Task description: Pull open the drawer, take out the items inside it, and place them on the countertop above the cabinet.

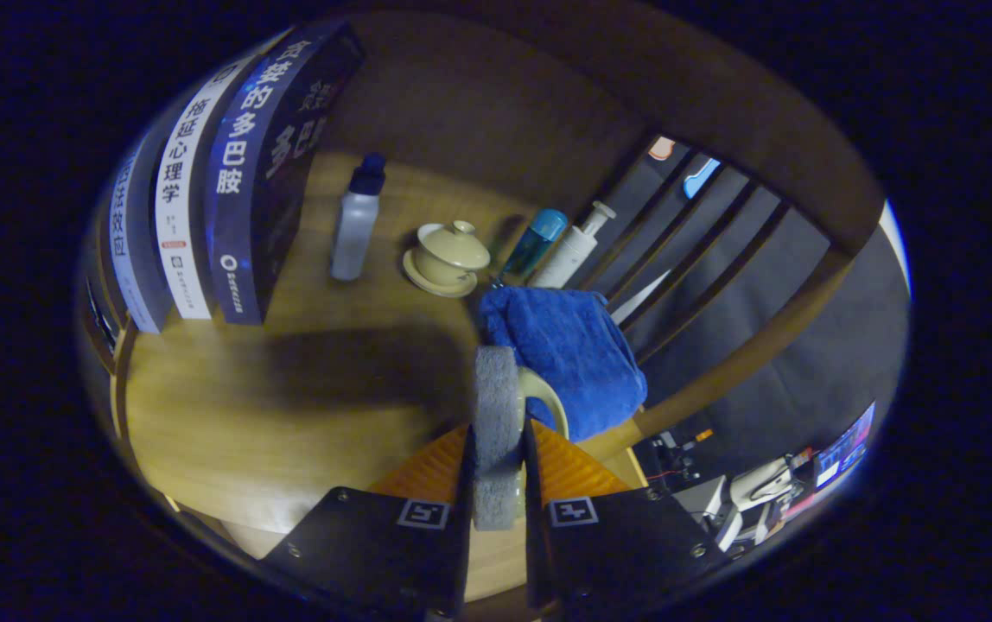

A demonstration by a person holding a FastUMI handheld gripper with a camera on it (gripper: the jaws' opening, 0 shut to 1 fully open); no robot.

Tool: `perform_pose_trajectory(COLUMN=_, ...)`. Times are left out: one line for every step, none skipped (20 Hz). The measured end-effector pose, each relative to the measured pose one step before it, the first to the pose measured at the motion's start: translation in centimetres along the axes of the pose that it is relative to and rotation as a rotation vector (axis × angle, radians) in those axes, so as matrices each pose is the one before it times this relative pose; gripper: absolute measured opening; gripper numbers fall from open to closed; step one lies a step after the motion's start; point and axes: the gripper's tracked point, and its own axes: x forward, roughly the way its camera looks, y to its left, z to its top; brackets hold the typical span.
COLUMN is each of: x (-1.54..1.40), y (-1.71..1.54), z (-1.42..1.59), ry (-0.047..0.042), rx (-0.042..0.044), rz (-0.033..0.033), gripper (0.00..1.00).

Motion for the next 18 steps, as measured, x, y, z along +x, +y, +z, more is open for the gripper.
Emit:
perform_pose_trajectory(x=0.031, y=0.357, z=0.255, ry=-0.00635, rx=0.01379, rz=0.01356, gripper=0.27)
perform_pose_trajectory(x=0.103, y=0.097, z=0.023, ry=0.00026, rx=0.01073, rz=0.00823, gripper=0.27)
perform_pose_trajectory(x=0.151, y=0.377, z=0.048, ry=0.00194, rx=0.01426, rz=0.01505, gripper=0.27)
perform_pose_trajectory(x=0.118, y=0.839, z=-0.270, ry=0.01546, rx=0.01659, rz=0.02413, gripper=0.30)
perform_pose_trajectory(x=-0.028, y=0.265, z=0.034, ry=-0.00949, rx=0.00396, rz=-0.00907, gripper=0.30)
perform_pose_trajectory(x=0.109, y=-0.066, z=0.052, ry=-0.00519, rx=-0.00343, rz=-0.00047, gripper=0.30)
perform_pose_trajectory(x=0.012, y=0.216, z=0.061, ry=-0.01445, rx=-0.00222, rz=-0.00525, gripper=0.32)
perform_pose_trajectory(x=-0.042, y=0.240, z=-0.044, ry=-0.00180, rx=0.00557, rz=-0.00306, gripper=0.32)
perform_pose_trajectory(x=-0.106, y=0.438, z=-0.079, ry=-0.00041, rx=0.01020, rz=0.00841, gripper=0.31)
perform_pose_trajectory(x=-0.145, y=0.663, z=0.415, ry=-0.01108, rx=0.01702, rz=0.02607, gripper=0.35)
perform_pose_trajectory(x=-0.089, y=0.824, z=0.338, ry=-0.01272, rx=0.02487, rz=0.03078, gripper=0.39)
perform_pose_trajectory(x=-0.273, y=0.975, z=0.347, ry=-0.01159, rx=0.02196, rz=0.03042, gripper=0.43)
perform_pose_trajectory(x=-0.103, y=0.110, z=0.287, ry=-0.00721, rx=0.01556, rz=0.01638, gripper=0.46)
perform_pose_trajectory(x=-0.196, y=-0.031, z=0.138, ry=-0.00161, rx=0.01633, rz=0.00613, gripper=0.48)
perform_pose_trajectory(x=-0.333, y=0.312, z=0.279, ry=-0.01144, rx=0.01612, rz=0.01148, gripper=0.47)
perform_pose_trajectory(x=-0.468, y=0.055, z=0.451, ry=-0.01725, rx=0.01957, rz=0.00995, gripper=0.49)
perform_pose_trajectory(x=-0.441, y=0.442, z=0.510, ry=-0.02272, rx=0.02160, rz=0.03053, gripper=0.54)
perform_pose_trajectory(x=-0.086, y=0.577, z=0.516, ry=-0.02347, rx=0.01823, rz=0.02921, gripper=0.62)
